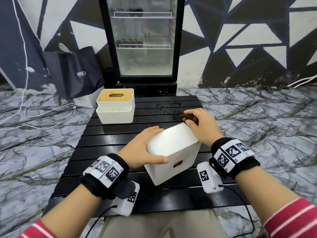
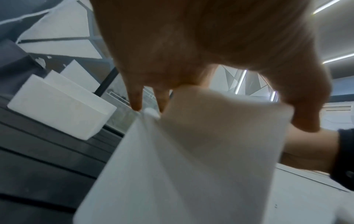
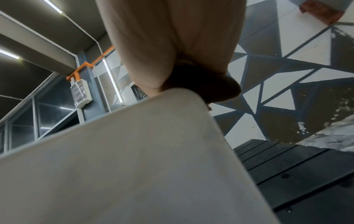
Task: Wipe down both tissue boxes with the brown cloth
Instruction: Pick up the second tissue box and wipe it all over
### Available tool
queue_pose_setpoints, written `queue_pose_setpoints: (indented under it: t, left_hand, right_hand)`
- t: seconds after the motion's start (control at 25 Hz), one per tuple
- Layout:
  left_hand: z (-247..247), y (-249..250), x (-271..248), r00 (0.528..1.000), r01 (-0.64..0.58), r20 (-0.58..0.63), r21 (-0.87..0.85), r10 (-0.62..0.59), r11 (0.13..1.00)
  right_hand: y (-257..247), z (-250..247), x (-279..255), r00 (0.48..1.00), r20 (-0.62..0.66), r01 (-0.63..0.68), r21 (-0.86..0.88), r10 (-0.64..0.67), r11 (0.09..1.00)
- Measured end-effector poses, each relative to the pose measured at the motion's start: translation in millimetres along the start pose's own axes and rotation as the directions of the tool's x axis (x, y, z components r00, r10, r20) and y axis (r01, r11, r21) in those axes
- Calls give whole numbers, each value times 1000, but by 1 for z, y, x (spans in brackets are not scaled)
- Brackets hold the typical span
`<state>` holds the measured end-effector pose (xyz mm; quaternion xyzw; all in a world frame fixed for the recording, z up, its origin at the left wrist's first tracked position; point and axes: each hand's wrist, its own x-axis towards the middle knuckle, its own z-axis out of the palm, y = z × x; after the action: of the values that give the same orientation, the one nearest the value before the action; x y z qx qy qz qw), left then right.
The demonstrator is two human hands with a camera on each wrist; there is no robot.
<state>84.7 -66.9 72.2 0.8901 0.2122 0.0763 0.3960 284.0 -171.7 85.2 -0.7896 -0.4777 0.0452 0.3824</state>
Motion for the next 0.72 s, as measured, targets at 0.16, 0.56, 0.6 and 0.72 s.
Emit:
queue_pose_setpoints:
  t: [0.16, 0.56, 0.6, 0.72]
  left_hand:
    - [-38, -26, -4, 997, 66, 34, 5, -66, 998]
    - [-17, -18, -12, 854, 248, -448, -101, -266, 964]
    - [-9, -12, -12, 855, 287, -433, -64, -286, 956]
    - [13, 1, -11, 871, 326, -371, -57, -323, 944]
  right_hand:
    - [0, -9, -13, 995, 93, -36, 107, 26, 994]
    - [-26, -6, -78, 958, 225, 126, 231, -179, 965]
    - [-26, -5, -79, 964, 197, 133, 231, -181, 964]
    - [-21, -2, -72, 992, 64, 95, 199, -110, 975]
